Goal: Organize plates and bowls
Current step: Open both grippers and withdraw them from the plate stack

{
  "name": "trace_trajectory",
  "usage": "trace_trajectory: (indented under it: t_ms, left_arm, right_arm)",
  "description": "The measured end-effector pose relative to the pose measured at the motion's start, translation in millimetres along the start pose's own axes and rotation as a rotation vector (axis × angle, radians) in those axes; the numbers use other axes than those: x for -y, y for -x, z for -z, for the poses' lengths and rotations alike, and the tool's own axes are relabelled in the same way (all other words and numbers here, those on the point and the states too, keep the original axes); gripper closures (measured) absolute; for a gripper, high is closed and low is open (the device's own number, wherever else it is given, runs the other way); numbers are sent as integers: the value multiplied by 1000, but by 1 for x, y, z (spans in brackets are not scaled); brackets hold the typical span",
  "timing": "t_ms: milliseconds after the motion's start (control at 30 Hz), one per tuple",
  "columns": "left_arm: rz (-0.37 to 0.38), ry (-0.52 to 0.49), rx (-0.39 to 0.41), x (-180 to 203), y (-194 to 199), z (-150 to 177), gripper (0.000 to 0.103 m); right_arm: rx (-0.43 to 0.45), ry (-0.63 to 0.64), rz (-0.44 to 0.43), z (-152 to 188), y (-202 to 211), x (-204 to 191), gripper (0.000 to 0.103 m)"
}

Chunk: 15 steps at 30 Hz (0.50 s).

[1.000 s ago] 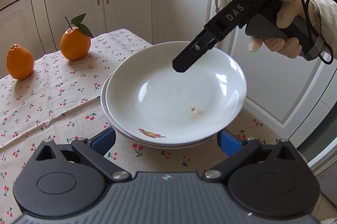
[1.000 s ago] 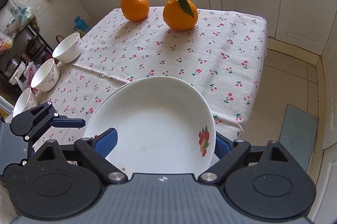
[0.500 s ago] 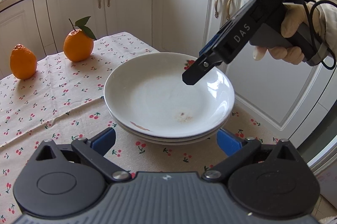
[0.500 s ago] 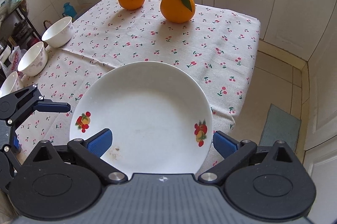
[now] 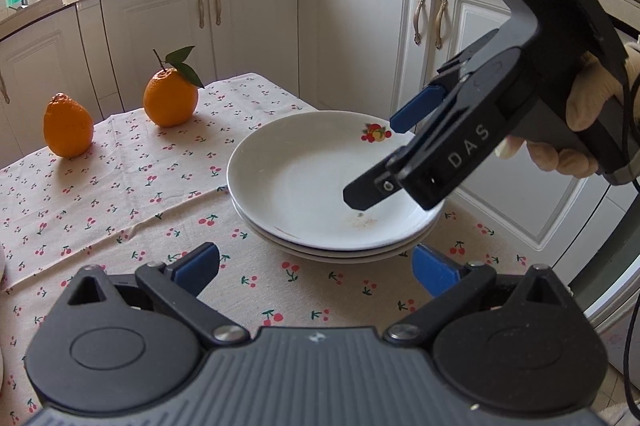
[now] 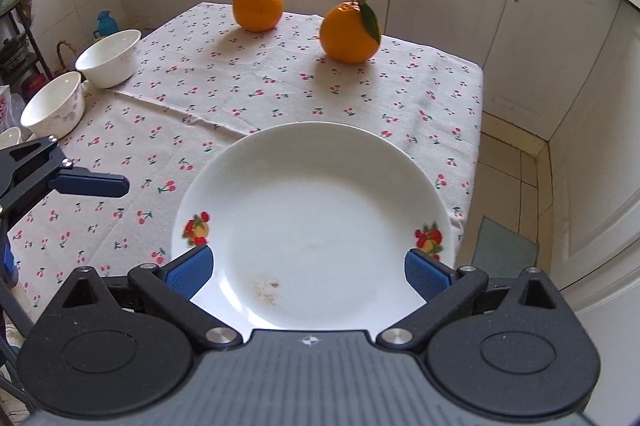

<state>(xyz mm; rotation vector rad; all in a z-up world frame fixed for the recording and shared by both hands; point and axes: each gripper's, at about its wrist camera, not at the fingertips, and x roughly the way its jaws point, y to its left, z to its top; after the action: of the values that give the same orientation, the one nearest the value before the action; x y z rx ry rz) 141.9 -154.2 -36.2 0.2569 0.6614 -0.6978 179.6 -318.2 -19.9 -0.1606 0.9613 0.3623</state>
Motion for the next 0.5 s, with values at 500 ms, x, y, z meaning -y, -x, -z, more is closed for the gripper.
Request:
trace_trajectory:
  t_ms: [500]
  left_arm:
    - [-122, 49, 31, -35, 75, 37, 1]
  right_arm:
    - [134, 75, 38, -11, 10, -91, 0]
